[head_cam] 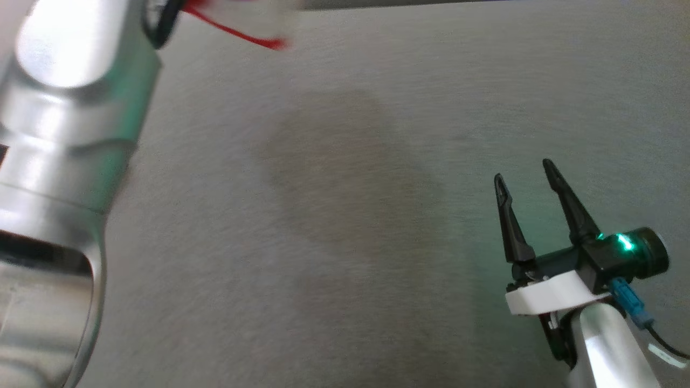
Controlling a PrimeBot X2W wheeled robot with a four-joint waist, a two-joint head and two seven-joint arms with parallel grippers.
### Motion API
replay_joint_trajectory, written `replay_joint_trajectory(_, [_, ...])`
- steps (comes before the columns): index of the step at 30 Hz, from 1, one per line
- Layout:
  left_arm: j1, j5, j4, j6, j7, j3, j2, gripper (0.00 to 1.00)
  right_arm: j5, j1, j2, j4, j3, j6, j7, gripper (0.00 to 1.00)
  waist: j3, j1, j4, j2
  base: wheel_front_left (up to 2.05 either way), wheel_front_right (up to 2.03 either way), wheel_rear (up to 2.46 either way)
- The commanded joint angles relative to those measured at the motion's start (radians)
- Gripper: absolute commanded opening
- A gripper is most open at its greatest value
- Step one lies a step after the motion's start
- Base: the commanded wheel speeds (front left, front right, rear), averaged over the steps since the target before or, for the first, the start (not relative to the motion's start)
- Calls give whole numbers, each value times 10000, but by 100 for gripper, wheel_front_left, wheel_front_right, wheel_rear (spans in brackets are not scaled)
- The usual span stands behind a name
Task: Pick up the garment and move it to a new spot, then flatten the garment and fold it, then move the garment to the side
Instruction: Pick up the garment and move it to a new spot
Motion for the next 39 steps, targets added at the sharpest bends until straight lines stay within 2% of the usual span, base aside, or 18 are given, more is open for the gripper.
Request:
replay_joint_trajectory(1, [-360, -320, -634, 20, 183, -100, 441, 0, 243, -73, 74, -364, 300, -7, -23, 100, -778, 2, -1447, -1, 0, 0, 0])
replay_joint_trajectory(5, [27, -1193, -1717, 19, 516, -1077, 674, 0, 764, -170, 75, -538, 466, -7, -23, 100, -691, 2, -2628, -1, 0, 0, 0])
replay_joint_trajectory(9, [888, -1583, -2305, 19, 484, -1973, 772, 0, 1207, -259, 76, -689, 646, -7, -23, 100, -343, 2, -3578, -1, 0, 0, 0])
replay_joint_trajectory(11, [1578, -1534, -2366, 18, 212, -2446, 843, 0, 1409, -272, 76, -740, 701, -7, -23, 100, -165, 2, -3938, -1, 0, 0, 0])
replay_joint_trajectory(15, [3495, -1420, -1946, 88, -829, -3178, 687, 0, 1646, -196, 77, -739, 653, -7, -23, 100, 145, 2, -4204, -1, 0, 0, 0])
replay_joint_trajectory(16, [3996, -1404, -1756, 188, -1176, -3297, 605, 22, 1669, -178, 77, -726, 660, -7, -23, 100, 197, 2, -4193, -1, 0, 0, 0])
replay_joint_trajectory(17, [4463, -1385, -1549, 328, -1581, -3372, 514, 96, 1687, -155, 77, -709, 650, -7, -23, 100, 230, 2, -4146, -1, 0, 0, 0])
replay_joint_trajectory(18, [4927, -1417, -1315, 504, -1973, -3392, 403, 100, 1723, -123, 77, -679, 613, -7, -23, 100, 236, 2, -4071, -1, 0, 0, 0])
replay_joint_trajectory(21, [6052, -1523, -846, 963, -3106, -3370, -30, 100, 1825, 13, 77, -522, 275, -7, -23, 100, 115, 2, -3547, -1, 0, 0, 0])
replay_joint_trajectory(24, [6989, -1550, -950, 1602, -3595, -2962, -431, 100, 1887, 180, 77, -367, -107, -7, -23, 100, -181, 2, -2737, -1, 0, 0, 0])
replay_joint_trajectory(27, [8047, -1124, -2302, 2237, -3631, -2008, -561, 100, 1766, 359, 77, -328, -348, -7, -23, 100, -517, 2, -1840, -1, 0, 0, 0])
replay_joint_trajectory(30, [9319, -495, -3666, 2636, -3634, -951, -567, 100, 1681, 593, 77, -251, -573, -7, -23, 100, -909, 2, -983, -1, 0, 0, 0])
replay_joint_trajectory(31, [10124, -190, -4494, 2773, -3636, -150, -673, 100, 1597, 770, 77, -185, -658, -7, -23, 100, -1208, 2, -511, -1, 0, 0, 0])
replay_joint_trajectory(35, [11557, 425, -5826, 2804, -3637, 1377, -931, 100, 1452, 1216, 77, -170, -818, -7, -23, 100, -1828, 2, 202, -1, 0, 0, 0])
replay_joint_trajectory(39, [12614, 1046, -6840, 2557, -3637, 2446, -1146, 100, 1534, 1604, 77, -271, -832, -7, -23, 100, -2151, 2, 590, -1, 0, 0, 0])
